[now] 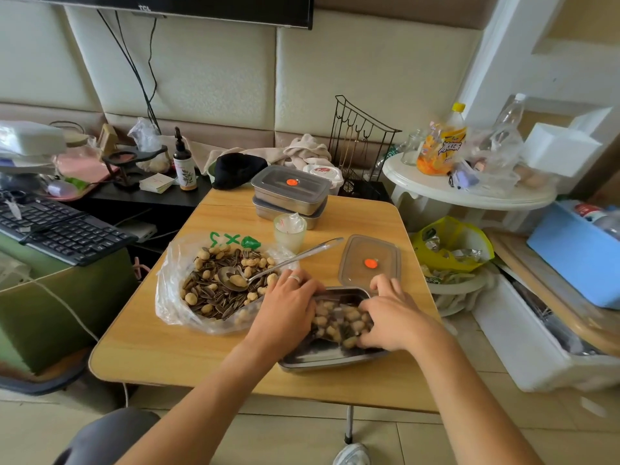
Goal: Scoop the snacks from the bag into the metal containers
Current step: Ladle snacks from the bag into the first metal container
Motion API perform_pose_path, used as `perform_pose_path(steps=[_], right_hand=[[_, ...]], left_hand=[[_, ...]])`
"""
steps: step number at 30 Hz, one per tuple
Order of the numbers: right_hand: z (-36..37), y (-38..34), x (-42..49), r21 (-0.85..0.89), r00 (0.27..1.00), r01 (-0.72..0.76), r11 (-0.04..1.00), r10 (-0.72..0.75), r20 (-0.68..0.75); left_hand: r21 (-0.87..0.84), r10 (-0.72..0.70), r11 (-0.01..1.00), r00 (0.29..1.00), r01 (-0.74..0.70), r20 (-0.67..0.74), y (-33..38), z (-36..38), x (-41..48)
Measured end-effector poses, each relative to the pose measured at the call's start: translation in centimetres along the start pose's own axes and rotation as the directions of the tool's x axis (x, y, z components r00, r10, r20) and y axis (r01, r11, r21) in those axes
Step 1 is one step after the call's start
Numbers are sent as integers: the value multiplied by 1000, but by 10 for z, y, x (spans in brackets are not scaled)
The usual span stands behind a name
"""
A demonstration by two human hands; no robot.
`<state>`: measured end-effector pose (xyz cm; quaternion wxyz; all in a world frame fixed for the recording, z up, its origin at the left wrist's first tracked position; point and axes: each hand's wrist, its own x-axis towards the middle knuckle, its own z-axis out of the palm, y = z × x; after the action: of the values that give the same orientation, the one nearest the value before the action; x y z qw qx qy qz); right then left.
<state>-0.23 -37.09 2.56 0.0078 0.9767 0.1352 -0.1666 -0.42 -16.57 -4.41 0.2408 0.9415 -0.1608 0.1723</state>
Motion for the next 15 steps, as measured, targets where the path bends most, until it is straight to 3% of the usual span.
perform_pose_path(steps=[7,12,15], right_hand=[[11,-3,9,77,999,40,996,-37,-32],[2,-9,-2,5,963,56,998,-53,-263],[2,-16,-3,72,973,82,994,-64,-220]], left_hand=[[7,9,1000,999,-9,44,1,-1,0],[13,7,1000,999,-7,41,1,0,0],[8,4,1000,999,-4,53,1,-1,2]])
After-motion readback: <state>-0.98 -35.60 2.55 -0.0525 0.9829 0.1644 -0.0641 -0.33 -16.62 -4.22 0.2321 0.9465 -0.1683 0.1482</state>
